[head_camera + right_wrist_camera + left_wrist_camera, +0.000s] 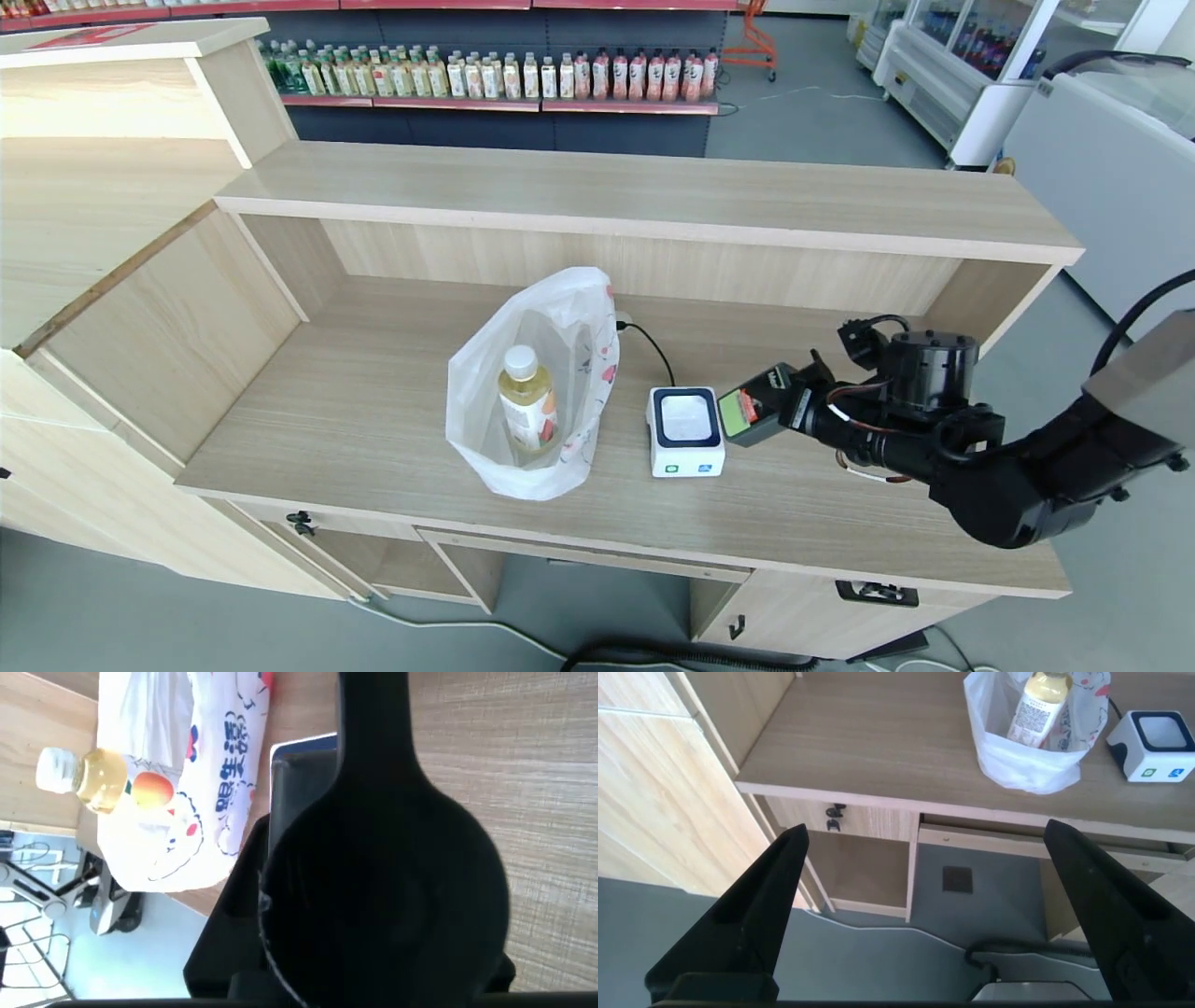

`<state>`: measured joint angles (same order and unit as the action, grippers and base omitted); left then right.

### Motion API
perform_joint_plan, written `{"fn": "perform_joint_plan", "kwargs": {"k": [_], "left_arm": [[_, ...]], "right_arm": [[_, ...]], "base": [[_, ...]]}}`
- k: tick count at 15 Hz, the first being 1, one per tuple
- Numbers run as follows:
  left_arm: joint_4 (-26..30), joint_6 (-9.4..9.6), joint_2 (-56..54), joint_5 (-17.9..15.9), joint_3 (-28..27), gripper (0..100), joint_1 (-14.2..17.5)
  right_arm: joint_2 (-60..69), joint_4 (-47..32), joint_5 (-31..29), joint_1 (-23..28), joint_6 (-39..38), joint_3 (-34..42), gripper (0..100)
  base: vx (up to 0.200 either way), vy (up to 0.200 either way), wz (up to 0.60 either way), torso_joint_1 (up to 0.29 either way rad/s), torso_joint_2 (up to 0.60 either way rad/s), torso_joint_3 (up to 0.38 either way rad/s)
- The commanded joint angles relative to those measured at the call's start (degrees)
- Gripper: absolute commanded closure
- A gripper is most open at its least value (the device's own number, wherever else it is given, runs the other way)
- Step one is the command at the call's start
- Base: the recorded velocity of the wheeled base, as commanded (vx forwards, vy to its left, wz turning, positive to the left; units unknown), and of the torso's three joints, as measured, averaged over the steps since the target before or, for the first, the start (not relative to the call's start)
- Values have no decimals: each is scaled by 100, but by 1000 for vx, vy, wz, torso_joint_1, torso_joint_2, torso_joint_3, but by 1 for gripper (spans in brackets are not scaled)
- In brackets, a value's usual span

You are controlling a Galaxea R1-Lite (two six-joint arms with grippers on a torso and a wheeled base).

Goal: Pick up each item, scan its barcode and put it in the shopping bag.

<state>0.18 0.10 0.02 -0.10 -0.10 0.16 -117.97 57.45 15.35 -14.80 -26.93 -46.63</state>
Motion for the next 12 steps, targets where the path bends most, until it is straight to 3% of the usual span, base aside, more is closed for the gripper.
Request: {"fn": "perform_joint_plan", "kwargs": {"k": [1, 9, 12], "left_arm": [[-1, -1, -2, 1, 1, 0, 2], [-1, 8, -2, 1, 1, 0, 2], [-1, 17, -2, 1, 1, 0, 2]], "right_arm": [[-279, 11, 12, 3, -5, -48, 100], [-868, 38, 12, -331, -58, -760, 100], [-1202, 407, 3, -454, -190, -962, 100]], "base": [[0, 0, 0, 0, 0, 0], [0, 0, 0, 0, 0, 0], [0, 0, 0, 0, 0, 0]]}}
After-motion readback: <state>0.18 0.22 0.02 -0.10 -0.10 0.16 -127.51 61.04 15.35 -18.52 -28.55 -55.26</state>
